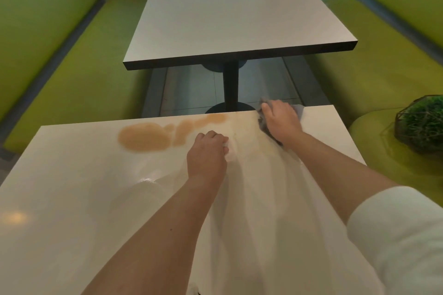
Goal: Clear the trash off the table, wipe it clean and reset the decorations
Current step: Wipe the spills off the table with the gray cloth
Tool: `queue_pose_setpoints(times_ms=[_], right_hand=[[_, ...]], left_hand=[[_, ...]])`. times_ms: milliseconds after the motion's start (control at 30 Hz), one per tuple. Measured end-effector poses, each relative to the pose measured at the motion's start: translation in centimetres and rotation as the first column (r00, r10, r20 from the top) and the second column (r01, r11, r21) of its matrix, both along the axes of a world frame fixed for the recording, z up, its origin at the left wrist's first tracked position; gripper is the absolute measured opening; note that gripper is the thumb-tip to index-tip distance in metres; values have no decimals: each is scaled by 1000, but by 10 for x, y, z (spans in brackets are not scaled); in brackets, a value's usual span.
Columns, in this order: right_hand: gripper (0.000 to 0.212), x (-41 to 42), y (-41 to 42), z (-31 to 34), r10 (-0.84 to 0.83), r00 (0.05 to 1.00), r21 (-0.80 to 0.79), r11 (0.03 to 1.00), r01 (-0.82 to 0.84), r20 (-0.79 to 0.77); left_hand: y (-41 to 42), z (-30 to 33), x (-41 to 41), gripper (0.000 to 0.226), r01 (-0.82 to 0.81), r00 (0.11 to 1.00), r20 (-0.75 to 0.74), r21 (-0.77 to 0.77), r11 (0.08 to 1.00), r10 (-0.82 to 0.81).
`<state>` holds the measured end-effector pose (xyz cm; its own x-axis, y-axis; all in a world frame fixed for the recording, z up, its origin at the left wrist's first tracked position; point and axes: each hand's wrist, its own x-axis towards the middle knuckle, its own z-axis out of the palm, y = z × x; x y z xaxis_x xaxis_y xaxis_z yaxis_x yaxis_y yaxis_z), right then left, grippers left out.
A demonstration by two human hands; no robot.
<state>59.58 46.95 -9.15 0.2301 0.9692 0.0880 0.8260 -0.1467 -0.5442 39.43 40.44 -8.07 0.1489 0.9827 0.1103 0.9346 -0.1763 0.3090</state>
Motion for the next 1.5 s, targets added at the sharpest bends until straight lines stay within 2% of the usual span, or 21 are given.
queue_pose_setpoints(times_ms=[167, 267, 333, 400, 500, 567, 667, 733, 800, 867, 967, 1067, 1133, 1233, 1400, 1467, 1500], right_hand=[[34, -51, 11, -8, 301, 947, -48, 953, -298, 110], [41, -36, -1, -9, 426, 885, -34, 903, -428, 187], [44, -6, -11, -13, 382, 894, -46, 923, -383, 233], [47, 21, -19, -17, 276, 916, -87, 961, -262, 292], [53, 15, -21, -23, 177, 924, -150, 980, -133, 339], [54, -8, -27, -21, 223, 910, -157, 971, -177, 350], [54, -37, -52, -13, 425, 847, -173, 905, -389, 320], [62, -32, -75, -10, 478, 837, -161, 878, -450, 267], [64, -17, -83, -11, 448, 850, -152, 894, -422, 276], [56, -7, -72, -16, 352, 883, -176, 934, -310, 311], [57, -32, -57, -16, 198, 923, -186, 972, -142, 329], [58, -77, -71, -16, 268, 913, -177, 959, -222, 307], [60, -89, -94, -17, 348, 886, -178, 935, -306, 305], [65, -73, -107, -18, 366, 880, -167, 929, -329, 301], [55, -60, -78, -17, 143, 934, -166, 982, -92, 327], [56, -78, -80, -14, 136, 936, -171, 982, -83, 325], [57, -90, -87, -13, 189, 931, -177, 974, -139, 313]], left_hand=[[1, 1, 1, 28, -2, 1000, -26, -1, 1000, 2], [1, 3, 1, 30, 2, 999, -36, -4, 1000, -3], [1, 3, 0, 30, 9, 1000, -21, -12, 1000, -10], [-1, 1, -1, 30, 14, 1000, -9, -21, 1000, -14], [-3, 0, 0, 29, 15, 999, -33, -12, 1000, -15], [-4, 2, 3, 30, 25, 998, -53, -13, 1000, -26], [-6, 7, 4, 38, 32, 995, -92, -7, 999, -33], [-4, 10, 3, 40, 51, 992, -116, -7, 999, -52], [-2, 13, 2, 42, 50, 992, -117, -29, 998, -53], [-4, 15, 3, 45, 55, 990, -125, -58, 997, -62], [-10, 17, -1, 50, 69, 992, -93, -123, 990, -81], [-9, 20, -9, 43, 87, 996, -13, -188, 978, -91], [-11, 20, -16, 39, 56, 998, 31, -155, 986, -52], [-18, 21, -36, 34, -48, 998, 43, -42, 998, 50], [-23, 21, -98, 22, -191, 981, -40, 12, 981, 192], [-24, 21, -116, 21, -254, 965, -66, 20, 967, 255], [-26, 21, -124, 23, -291, 953, -86, 11, 957, 291]])
